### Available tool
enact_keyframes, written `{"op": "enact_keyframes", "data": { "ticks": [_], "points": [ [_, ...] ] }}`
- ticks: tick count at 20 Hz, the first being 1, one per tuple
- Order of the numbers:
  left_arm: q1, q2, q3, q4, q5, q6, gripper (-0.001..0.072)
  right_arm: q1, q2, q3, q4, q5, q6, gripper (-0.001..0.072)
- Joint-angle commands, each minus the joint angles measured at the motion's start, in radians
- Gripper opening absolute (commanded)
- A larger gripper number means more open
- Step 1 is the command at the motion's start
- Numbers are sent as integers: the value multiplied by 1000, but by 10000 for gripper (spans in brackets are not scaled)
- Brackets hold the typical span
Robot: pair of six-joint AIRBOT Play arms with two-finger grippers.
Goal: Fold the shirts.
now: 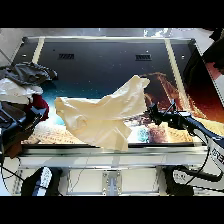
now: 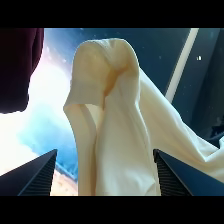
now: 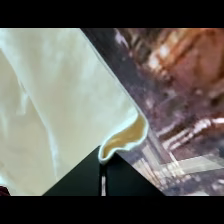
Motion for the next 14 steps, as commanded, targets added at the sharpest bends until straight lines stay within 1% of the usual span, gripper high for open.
{"op": "enact_keyframes", "data": {
  "ticks": [1,3,4,6,7,9,11,14],
  "points": [
    [-4,-62,0,0,22,2,699,2,-1,35,13,0,-6,13],
    [-50,-157,0,-26,14,64,699,2,-1,54,12,7,-9,12],
    [-82,-206,0,-73,18,110,699,2,-1,60,10,16,-10,12],
    [-161,-312,23,-204,48,237,699,2,-1,68,-16,40,-10,12],
    [-203,-370,53,-245,76,283,699,2,-1,69,-35,53,-10,12],
    [-272,-472,135,-238,145,322,699,2,-1,69,-60,84,-10,12],
    [-304,-559,220,-238,185,337,699,2,-1,69,-78,112,-10,12],
    [-307,-657,317,-238,179,336,699,2,-1,69,-98,127,-10,12]
  ]
}}
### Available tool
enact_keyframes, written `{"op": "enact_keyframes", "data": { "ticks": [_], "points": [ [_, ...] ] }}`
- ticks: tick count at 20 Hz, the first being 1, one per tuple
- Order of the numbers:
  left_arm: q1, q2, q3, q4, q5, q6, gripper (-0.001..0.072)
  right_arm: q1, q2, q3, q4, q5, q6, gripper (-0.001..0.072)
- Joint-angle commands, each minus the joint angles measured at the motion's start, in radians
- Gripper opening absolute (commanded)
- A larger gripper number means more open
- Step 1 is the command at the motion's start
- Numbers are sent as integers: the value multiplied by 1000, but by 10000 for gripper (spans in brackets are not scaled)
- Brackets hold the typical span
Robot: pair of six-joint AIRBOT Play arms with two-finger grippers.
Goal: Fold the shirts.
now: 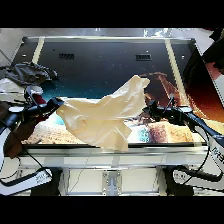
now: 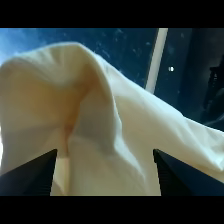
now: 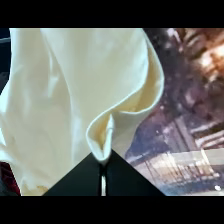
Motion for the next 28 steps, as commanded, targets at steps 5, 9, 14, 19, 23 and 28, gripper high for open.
{"op": "enact_keyframes", "data": {
  "ticks": [5,9,14,19,23,28],
  "points": [
    [-77,-191,141,-15,24,33,683,1,-1,2,-26,26,1,12],
    [-118,-205,141,-13,-40,33,361,1,-1,2,-26,26,1,12],
    [-76,-104,141,-13,-144,34,13,1,69,43,-33,31,-68,10],
    [101,319,141,-13,-437,32,14,-1,406,250,-354,185,-77,10],
    [298,740,155,-17,-462,-65,13,-1,735,457,-593,369,23,10],
    [332,871,462,32,-451,-171,11,-1,934,784,-713,328,99,7]
  ]
}}
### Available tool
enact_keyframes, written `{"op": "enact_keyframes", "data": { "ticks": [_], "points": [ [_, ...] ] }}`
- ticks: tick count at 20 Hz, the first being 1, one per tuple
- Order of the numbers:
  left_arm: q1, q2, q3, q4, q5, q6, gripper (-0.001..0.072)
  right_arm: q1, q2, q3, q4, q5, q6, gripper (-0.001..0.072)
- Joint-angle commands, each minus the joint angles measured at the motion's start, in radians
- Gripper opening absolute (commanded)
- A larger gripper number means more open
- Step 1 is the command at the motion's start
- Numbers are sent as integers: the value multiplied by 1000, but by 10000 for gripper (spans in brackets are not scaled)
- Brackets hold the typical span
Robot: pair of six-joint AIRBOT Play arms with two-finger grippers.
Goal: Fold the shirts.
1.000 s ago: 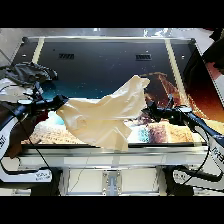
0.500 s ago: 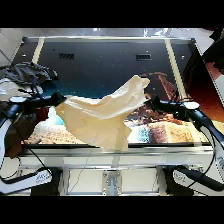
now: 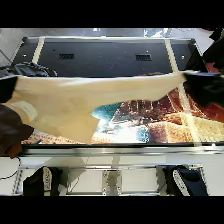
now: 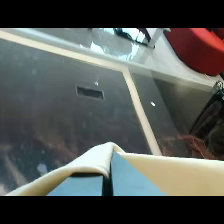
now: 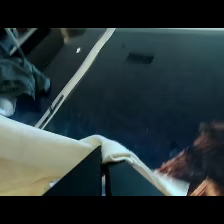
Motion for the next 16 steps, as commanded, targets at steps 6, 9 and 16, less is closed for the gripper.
{"op": "enact_keyframes", "data": {
  "ticks": [6,9,16],
  "points": [
    [-379,-151,503,421,-118,-278,12,0,-16,375,-283,80,106,6],
    [-436,-268,497,500,-258,-331,12,0,-181,374,-301,225,130,7],
    [-526,-648,496,447,-127,-267,12,0,-670,375,-331,157,131,8]
  ]
}}
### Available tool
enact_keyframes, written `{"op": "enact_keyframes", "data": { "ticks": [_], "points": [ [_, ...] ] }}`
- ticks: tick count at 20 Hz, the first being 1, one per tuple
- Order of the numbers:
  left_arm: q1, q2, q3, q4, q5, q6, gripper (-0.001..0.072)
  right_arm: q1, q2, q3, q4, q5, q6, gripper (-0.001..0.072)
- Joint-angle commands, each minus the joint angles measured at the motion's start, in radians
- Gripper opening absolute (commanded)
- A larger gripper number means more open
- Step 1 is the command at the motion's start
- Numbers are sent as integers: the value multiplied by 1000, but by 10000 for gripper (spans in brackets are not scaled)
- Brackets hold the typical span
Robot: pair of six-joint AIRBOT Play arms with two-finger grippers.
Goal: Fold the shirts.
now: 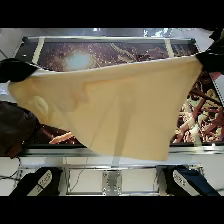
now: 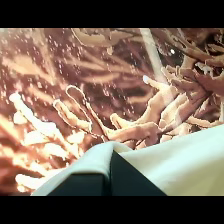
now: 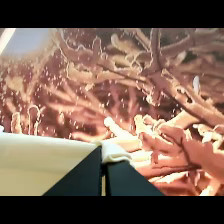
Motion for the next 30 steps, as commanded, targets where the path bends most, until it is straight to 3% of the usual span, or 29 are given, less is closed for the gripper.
{"op": "enact_keyframes", "data": {
  "ticks": [1,4,9,10,11,12,15,17,19,21,25,28,30],
  "points": [
    [-68,-180,5,19,147,38,12,0,-217,3,-14,-79,3,8],
    [-95,-355,5,55,393,38,12,0,-378,3,8,-206,5,7],
    [-101,-605,5,-43,618,37,31,2,-600,4,171,-449,30,19],
    [-101,-626,5,-89,658,37,237,2,-624,4,220,-493,30,93],
    [-100,-634,5,-135,698,37,590,2,-639,4,262,-525,30,285],
    [-96,-631,8,-163,722,37,713,2,-642,4,274,-549,31,470],
    [-39,-560,23,-168,683,38,708,-36,-606,53,228,-470,30,463],
    [55,-459,23,-100,553,37,707,-102,-547,112,113,-293,30,446],
    [180,-356,16,-9,343,39,698,-183,-463,134,3,-98,24,438],
    [278,-248,-52,53,233,85,698,-265,-375,134,-74,57,-21,437],
    [399,35,-472,47,220,83,699,-398,-256,92,-74,186,-72,438],
    [406,188,-823,37,220,-69,698,-428,-232,42,-18,197,-69,439],
    [406,235,-997,1,238,-79,698,-422,-238,24,37,187,-68,439]
  ]
}}
